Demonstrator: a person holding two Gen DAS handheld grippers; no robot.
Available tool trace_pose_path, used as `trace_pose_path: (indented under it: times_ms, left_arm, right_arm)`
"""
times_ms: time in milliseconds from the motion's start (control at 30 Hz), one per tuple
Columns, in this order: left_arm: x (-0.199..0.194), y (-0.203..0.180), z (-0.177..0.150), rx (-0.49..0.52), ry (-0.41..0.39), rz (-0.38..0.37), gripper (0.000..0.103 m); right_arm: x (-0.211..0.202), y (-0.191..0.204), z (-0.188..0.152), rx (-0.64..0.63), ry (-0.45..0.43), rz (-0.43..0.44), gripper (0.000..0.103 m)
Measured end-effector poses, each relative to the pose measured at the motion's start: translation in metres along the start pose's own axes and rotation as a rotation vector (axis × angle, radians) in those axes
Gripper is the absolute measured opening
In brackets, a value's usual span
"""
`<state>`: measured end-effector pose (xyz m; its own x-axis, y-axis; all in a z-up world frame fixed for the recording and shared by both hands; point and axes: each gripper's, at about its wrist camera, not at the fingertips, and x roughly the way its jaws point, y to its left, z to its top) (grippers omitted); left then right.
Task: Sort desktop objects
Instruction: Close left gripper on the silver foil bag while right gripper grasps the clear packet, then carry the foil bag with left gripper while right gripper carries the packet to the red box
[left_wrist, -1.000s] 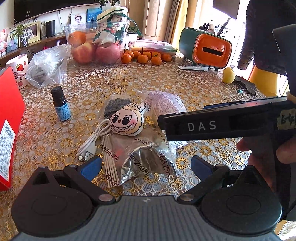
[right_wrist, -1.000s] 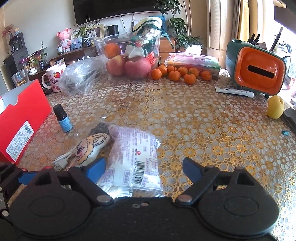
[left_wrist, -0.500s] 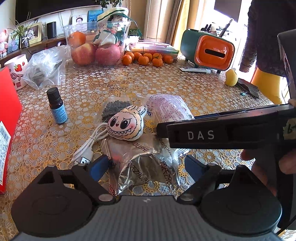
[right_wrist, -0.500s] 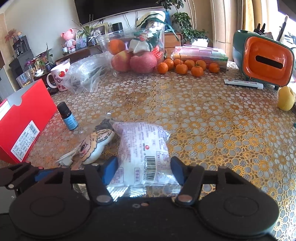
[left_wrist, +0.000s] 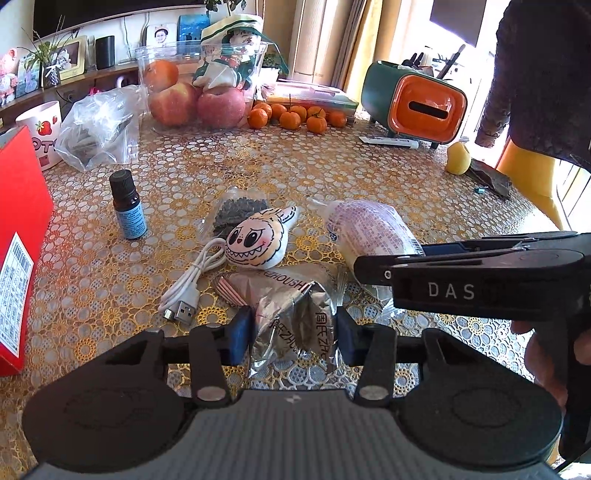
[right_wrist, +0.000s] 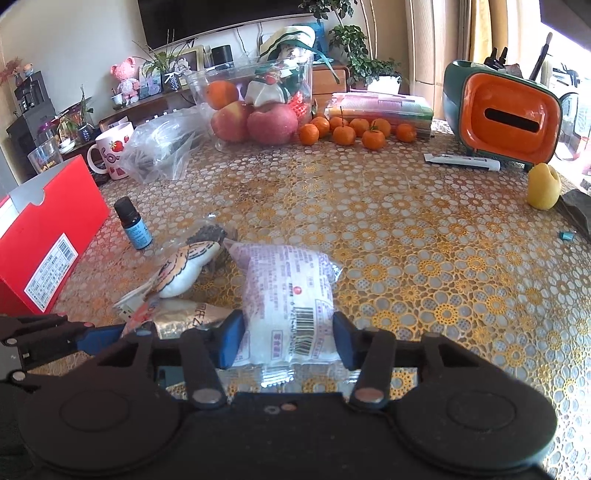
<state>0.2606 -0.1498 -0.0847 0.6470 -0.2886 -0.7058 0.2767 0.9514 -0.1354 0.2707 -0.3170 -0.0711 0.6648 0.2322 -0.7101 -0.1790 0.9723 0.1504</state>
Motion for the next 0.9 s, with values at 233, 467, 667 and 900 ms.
trace_pose_path:
  times_ms: [233,467,667,900]
  left_arm:
    - [-0.025,0.002,-0.013,-0.026,0.002,-0.007,0.043]
    - [-0.067,0.006,-0.024,-0.046,-0.032,-0.006,0.043]
    - [-0.105,0.023,-0.029,-0.087,-0.076,0.018,0.043]
    - [-0.159,0.052,-0.028,-0.113,-0.155,0.081,0.043]
  right_arm:
    - [-0.026,0.010,-0.009,-0.003,-0.004,0.001,0.050]
    - [-0.052,0.029,-0.014,-0.028,-0.003,0.018,0.050]
    - [-0.074,0.054,-0.013,-0.061,-0.011,0.030,0.050]
    - [-0.097,0.096,-0.003,-0.112,-0.045,0.081,0.050]
